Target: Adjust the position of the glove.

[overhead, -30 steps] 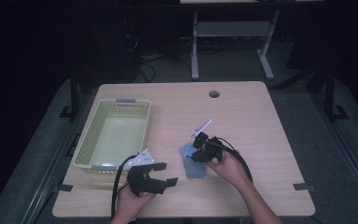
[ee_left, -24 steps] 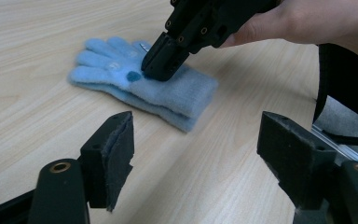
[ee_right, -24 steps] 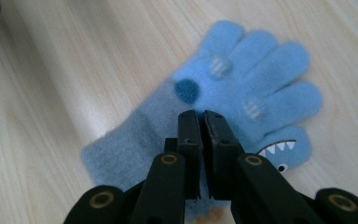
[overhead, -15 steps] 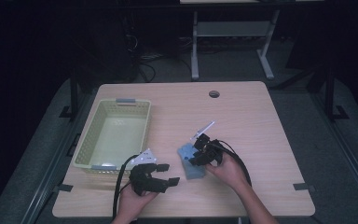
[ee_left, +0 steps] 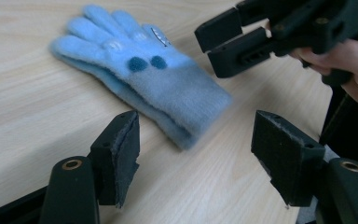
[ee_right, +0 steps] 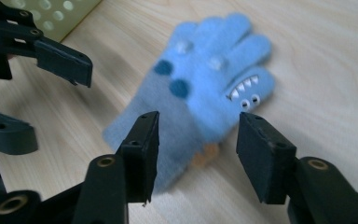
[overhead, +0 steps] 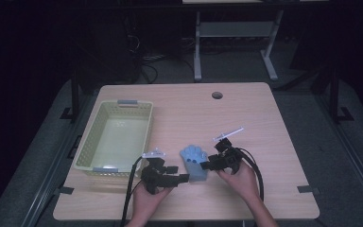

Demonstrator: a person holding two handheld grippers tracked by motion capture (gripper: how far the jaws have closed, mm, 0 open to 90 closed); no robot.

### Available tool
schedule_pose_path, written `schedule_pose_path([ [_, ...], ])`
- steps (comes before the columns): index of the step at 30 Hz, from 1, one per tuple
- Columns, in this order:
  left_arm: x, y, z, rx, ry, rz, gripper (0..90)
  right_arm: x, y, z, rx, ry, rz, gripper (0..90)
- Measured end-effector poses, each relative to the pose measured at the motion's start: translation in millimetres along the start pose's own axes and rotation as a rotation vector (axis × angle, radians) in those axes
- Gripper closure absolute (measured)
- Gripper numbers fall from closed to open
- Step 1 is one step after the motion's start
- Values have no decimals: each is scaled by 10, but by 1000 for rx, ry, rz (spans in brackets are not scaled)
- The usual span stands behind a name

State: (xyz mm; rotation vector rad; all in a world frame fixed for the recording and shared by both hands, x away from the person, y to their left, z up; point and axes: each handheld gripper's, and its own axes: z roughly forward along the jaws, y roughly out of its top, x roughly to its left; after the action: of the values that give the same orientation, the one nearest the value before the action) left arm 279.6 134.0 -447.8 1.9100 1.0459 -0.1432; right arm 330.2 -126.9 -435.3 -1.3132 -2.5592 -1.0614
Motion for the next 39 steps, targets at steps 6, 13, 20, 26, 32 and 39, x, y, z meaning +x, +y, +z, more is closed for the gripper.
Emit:
schedule_pose_path([
  [6, 81, 33, 176, -1, -73, -137, 329, -81, -117, 8, -30, 44, 67, 489],
  [13, 159, 59, 225, -3, -75, -210, 390, -141, -199, 64, -60, 90, 148, 531],
  [20, 198, 24, 295, 27, -85, -257, 433, -135, -198, 102, -51, 124, 173, 538],
  [26, 227, -2, 345, 45, -80, -268, 545, -138, -223, 148, -31, 125, 207, 531],
  [32, 278, 2, 356, 48, -110, -301, 550, -140, -270, 180, -40, 143, 227, 576],
  [39, 327, 35, 371, 47, -132, -329, 516, -149, -307, 190, -66, 153, 235, 606],
])
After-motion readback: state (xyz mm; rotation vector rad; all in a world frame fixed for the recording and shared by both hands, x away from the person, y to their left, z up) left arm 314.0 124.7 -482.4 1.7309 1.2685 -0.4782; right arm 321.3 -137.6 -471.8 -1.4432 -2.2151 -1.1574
